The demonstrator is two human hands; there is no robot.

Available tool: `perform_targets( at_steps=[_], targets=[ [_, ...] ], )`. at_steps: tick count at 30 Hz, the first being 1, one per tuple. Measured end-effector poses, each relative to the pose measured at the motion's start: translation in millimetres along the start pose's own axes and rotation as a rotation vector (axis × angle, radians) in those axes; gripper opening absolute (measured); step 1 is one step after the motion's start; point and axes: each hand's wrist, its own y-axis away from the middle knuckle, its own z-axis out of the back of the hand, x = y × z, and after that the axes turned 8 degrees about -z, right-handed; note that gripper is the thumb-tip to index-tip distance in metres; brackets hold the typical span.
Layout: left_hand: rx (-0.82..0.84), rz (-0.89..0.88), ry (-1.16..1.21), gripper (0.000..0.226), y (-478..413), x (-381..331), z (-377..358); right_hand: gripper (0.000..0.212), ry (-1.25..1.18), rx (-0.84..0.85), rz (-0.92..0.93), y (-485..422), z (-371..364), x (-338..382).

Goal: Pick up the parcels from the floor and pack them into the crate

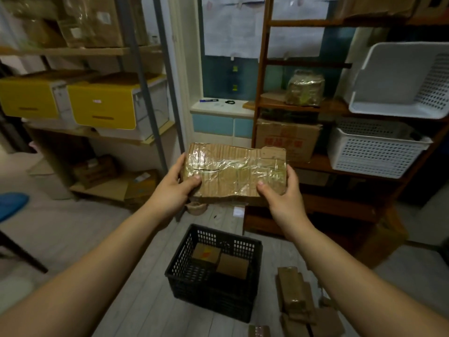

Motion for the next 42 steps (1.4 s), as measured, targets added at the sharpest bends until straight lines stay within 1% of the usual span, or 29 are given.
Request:
perform_targets(
  at_steps=[3,7,11,16,22,26,29,33,35,38,40,42],
  targets=[
    [0.004,0.048,-0.024,0.068,-11,20,11,0.082,0.023,0.012,-0.050,-19,-18,-16],
    [0.046,0.129,-0.013,0.071,-38,42,23,0.080,-0.010,0.040,-0.103,-51,-40,-37],
    [0.074,0.150,-0.059,0.078,-74,58,29,0.079,-0.029,0.044,-0.153,-87,-56,-51],
    [0.093,0.182,-0.105,0.076,-117,78,32,0.079,-0.014,0.039,-0.157,-121,-65,-58],
    [0.170,0.209,-0.089,0.076,-155,108,31,0.079,0.026,-0.038,-0.151,-140,-65,-67],
    [0.246,0.220,-0.033,0.078,-181,128,34,0.066,0.050,-0.134,-0.156,-146,-77,-75],
    [0.318,0.220,-0.028,0.075,-201,147,46,0.066,0.069,-0.209,-0.200,-147,-94,-83],
    [0.376,0.321,0.022,0.077,-217,189,64,0.069,0.084,-0.269,-0.283,-146,-125,-106],
    [0.396,0.374,0.043,0.078,-221,218,68,0.065,0.105,-0.288,-0.326,-145,-139,-127],
    [0.402,0.448,0.061,0.079,-217,268,67,0.056,0.130,-0.262,-0.400,-146,-155,-172],
    [0.392,0.444,0.052,0.068,-211,309,63,0.054,0.148,-0.246,-0.445,-149,-163,-212],
    [0.418,0.434,0.033,0.058,-203,356,55,0.057,0.162,-0.219,-0.478,-154,-168,-259]
  ],
)
